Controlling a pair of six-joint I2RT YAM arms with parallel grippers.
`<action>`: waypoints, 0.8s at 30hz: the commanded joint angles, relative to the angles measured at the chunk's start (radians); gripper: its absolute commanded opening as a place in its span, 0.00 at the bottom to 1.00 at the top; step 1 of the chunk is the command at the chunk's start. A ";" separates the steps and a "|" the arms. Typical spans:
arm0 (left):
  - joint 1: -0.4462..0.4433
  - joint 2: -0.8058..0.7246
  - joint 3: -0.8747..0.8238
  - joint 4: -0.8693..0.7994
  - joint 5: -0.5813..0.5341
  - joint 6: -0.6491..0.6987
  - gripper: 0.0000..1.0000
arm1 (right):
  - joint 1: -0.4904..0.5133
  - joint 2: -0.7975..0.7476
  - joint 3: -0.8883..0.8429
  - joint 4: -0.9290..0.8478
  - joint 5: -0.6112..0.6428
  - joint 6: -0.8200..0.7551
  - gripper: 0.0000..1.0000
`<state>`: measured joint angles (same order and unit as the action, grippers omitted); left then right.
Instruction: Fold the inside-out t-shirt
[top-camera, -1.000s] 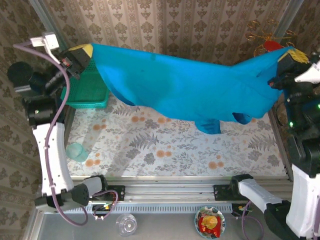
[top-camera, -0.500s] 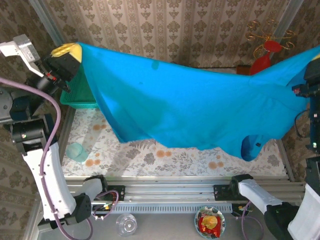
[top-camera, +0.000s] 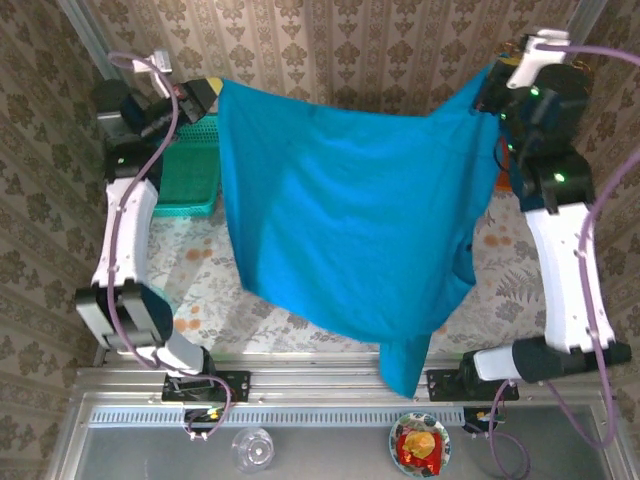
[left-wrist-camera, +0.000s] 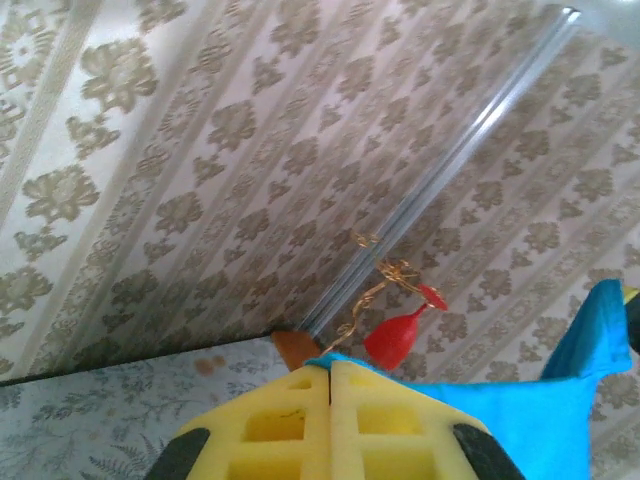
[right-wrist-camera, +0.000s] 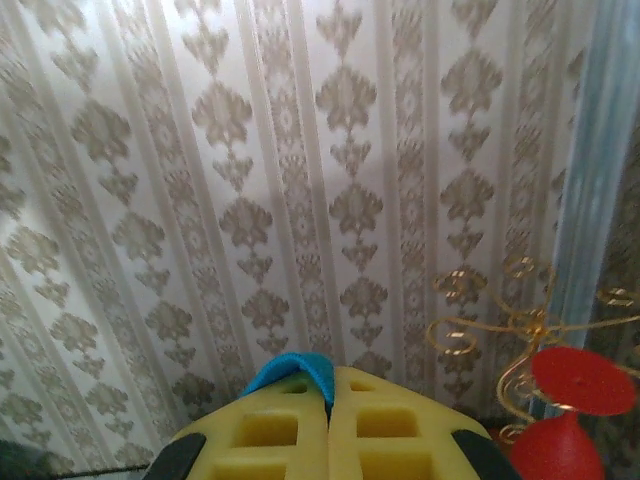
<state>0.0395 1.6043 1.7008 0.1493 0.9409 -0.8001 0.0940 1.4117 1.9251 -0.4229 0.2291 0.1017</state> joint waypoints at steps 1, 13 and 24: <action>0.005 0.095 0.210 0.106 0.007 -0.064 0.00 | -0.011 0.094 0.148 0.102 0.005 0.026 0.00; 0.038 0.502 0.878 0.139 0.042 -0.333 0.00 | -0.029 0.439 0.828 -0.109 -0.020 0.001 0.00; 0.052 0.138 -0.089 0.551 0.170 -0.404 0.00 | -0.030 -0.153 -0.292 0.085 -0.153 0.105 0.00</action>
<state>0.0933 1.8572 1.8069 0.5396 1.0348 -1.2034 0.0681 1.3880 1.8252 -0.3950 0.1276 0.1490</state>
